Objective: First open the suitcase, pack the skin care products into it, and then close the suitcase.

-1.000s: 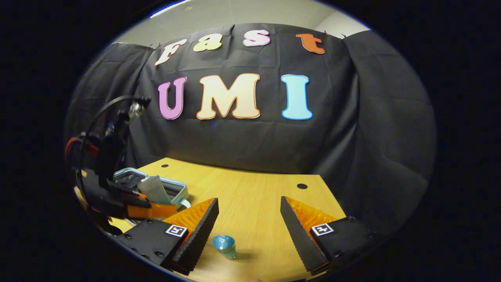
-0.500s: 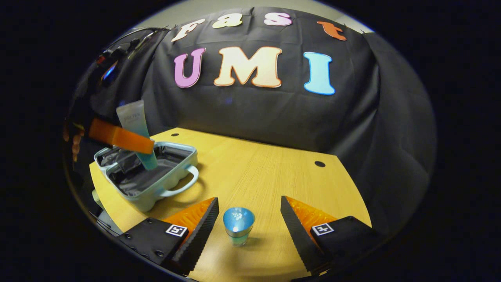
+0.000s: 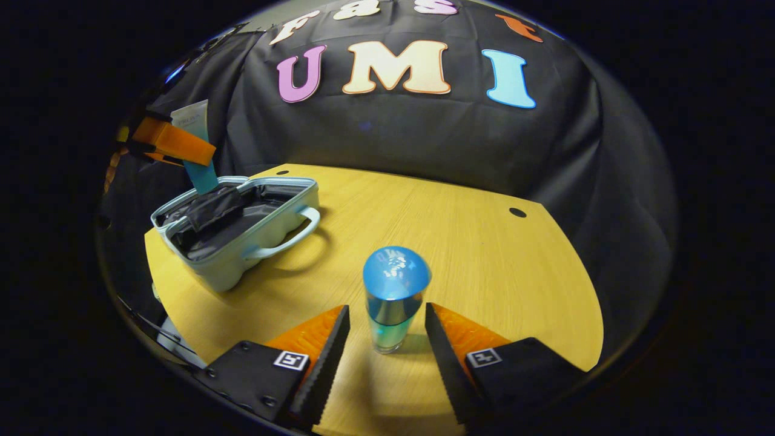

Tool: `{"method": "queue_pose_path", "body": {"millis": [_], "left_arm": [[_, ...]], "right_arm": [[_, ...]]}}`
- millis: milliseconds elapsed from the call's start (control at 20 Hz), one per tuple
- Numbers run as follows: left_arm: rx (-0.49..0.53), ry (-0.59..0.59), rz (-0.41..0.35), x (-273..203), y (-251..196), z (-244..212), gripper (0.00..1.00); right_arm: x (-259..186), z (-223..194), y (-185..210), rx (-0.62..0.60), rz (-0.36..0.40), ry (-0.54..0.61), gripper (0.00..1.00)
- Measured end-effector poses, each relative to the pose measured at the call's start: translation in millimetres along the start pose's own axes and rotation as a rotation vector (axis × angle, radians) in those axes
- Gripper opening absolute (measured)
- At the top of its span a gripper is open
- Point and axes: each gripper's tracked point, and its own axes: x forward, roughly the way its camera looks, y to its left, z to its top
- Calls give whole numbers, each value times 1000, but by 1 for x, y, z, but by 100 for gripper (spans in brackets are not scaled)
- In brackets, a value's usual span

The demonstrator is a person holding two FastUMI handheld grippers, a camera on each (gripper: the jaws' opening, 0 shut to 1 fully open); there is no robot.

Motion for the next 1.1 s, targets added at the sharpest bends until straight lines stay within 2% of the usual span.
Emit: {"method": "queue_pose_path", "body": {"millis": [150,400,500,900,1100], "left_arm": [[-9,9,16,0,11,-3,25],[-9,41,43,2,37,-13,25],[-7,64,58,4,49,-18,25],[-8,180,102,24,102,-46,25],[-19,296,94,41,118,-70,25]], "right_arm": [[2,5,-1,27,-7,-14,48],[0,14,6,100,12,15,47],[-5,24,14,115,31,11,43],[-22,85,71,131,154,-35,43],[-26,98,102,169,212,-20,45]]}}
